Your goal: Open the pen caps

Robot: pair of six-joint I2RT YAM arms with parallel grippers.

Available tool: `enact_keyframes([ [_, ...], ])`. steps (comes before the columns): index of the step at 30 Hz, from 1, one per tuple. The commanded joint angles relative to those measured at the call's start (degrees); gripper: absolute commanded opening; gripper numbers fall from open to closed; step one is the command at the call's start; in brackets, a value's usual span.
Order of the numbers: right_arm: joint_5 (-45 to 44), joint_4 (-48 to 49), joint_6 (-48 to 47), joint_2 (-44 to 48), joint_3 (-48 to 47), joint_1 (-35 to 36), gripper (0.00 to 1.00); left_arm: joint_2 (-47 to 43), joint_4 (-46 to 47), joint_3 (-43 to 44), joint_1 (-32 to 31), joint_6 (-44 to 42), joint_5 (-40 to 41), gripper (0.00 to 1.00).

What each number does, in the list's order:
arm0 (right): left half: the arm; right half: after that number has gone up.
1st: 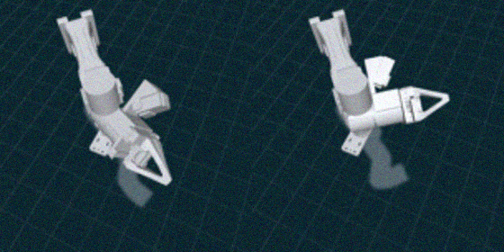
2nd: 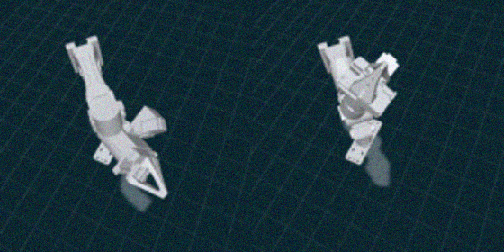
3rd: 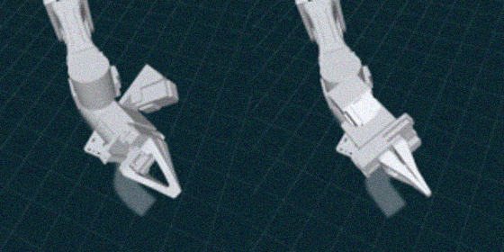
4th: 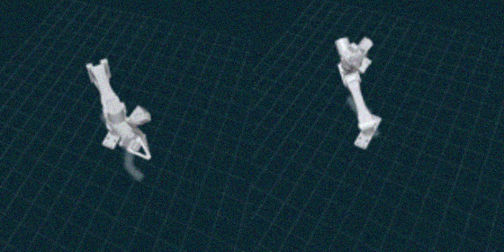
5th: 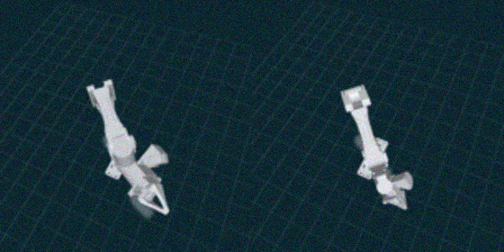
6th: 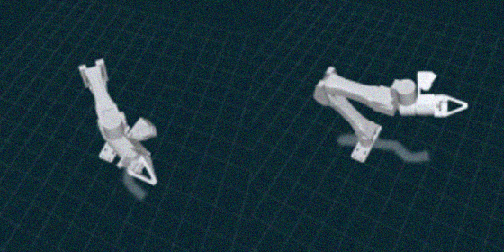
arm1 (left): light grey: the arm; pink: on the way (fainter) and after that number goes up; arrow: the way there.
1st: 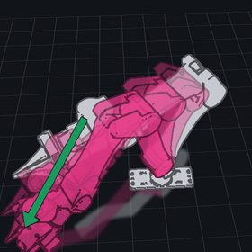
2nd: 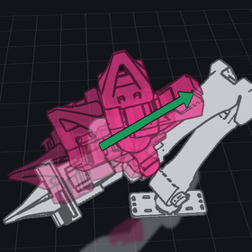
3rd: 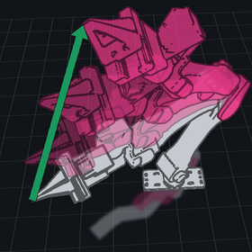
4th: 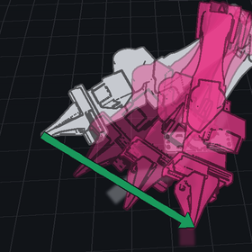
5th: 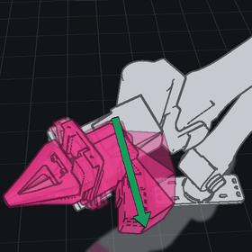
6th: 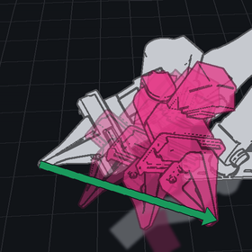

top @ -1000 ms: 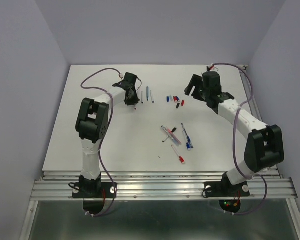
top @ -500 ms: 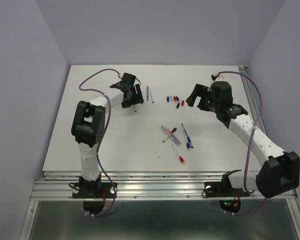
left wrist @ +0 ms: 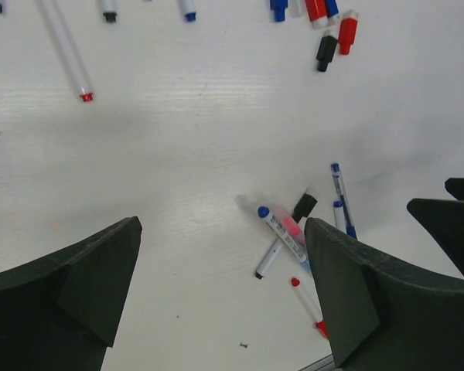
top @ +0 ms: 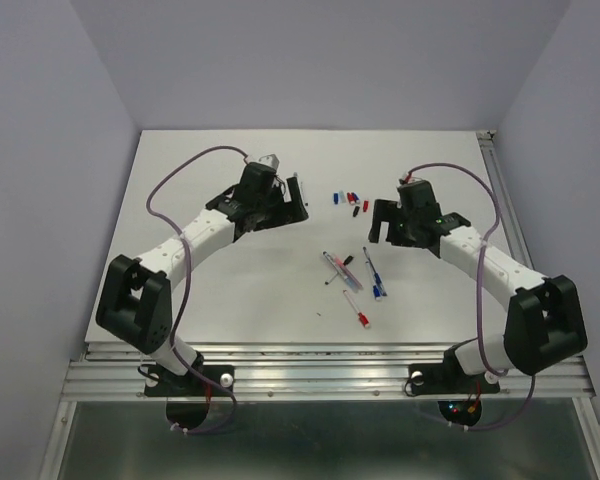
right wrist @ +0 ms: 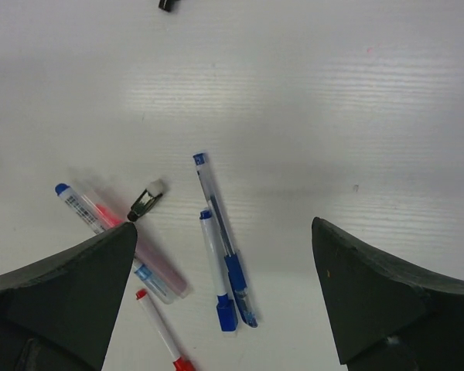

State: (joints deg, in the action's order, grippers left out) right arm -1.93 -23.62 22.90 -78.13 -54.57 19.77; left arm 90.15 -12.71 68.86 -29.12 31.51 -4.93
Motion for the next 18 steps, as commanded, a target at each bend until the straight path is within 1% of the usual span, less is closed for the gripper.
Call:
enact_keyframes([
  [1,-7.98,-1.43,-0.22,-4.04,-2.03,5.09,0.99,-5.05,1.63,-6.1,-1.19,2.42,-1.14,0.99],
  [2,-9.04,-1.61,0.04,-5.18,-2.38,5.8,0.97,-5.94,1.64,-7.15,-1.55,2.59,-0.96,0.99],
  [4,-10.54,-0.73,-0.04,-8.33,-3.43,7.47,0.89,-7.78,1.64,-9.09,-1.72,2.86,-0.52,0.99],
  [5,-10.72,-0.64,-0.04,-9.4,-3.88,8.0,0.84,-8.4,1.55,-9.62,-1.73,3.03,-0.35,0.99],
  [6,-10.81,-0.03,0.04,-11.59,-4.23,8.44,0.75,-9.45,1.55,-10.49,-1.73,3.03,-0.08,0.99],
  [7,-11.07,0.67,0.13,-12.57,-4.76,9.31,0.72,-9.9,1.55,-10.85,-1.73,3.12,0.18,0.99],
  [10,-11.51,1.82,0.39,-16.08,-5.46,10.03,0.66,-11.31,1.37,-11.73,-1.81,3.12,0.88,0.99],
  [11,-11.51,1.91,0.83,-16.87,-6.25,10.29,0.6,-11.57,1.55,-11.99,-1.81,3.12,1.06,0.99],
  [14,-12.22,2.96,1.19,-18.28,-6.78,10.46,0.54,-11.84,1.46,-12.17,-1.81,3.04,1.33,0.99],
  [17,-12.92,4.19,0.93,-19.42,-6.96,10.46,0.51,-11.58,1.46,-12.08,-1.81,3.03,1.24,0.99],
  [18,-13.01,4.54,0.58,-19.78,-6.96,10.46,0.48,-11.49,1.37,-12.08,-1.73,2.95,1.41,0.99],
])
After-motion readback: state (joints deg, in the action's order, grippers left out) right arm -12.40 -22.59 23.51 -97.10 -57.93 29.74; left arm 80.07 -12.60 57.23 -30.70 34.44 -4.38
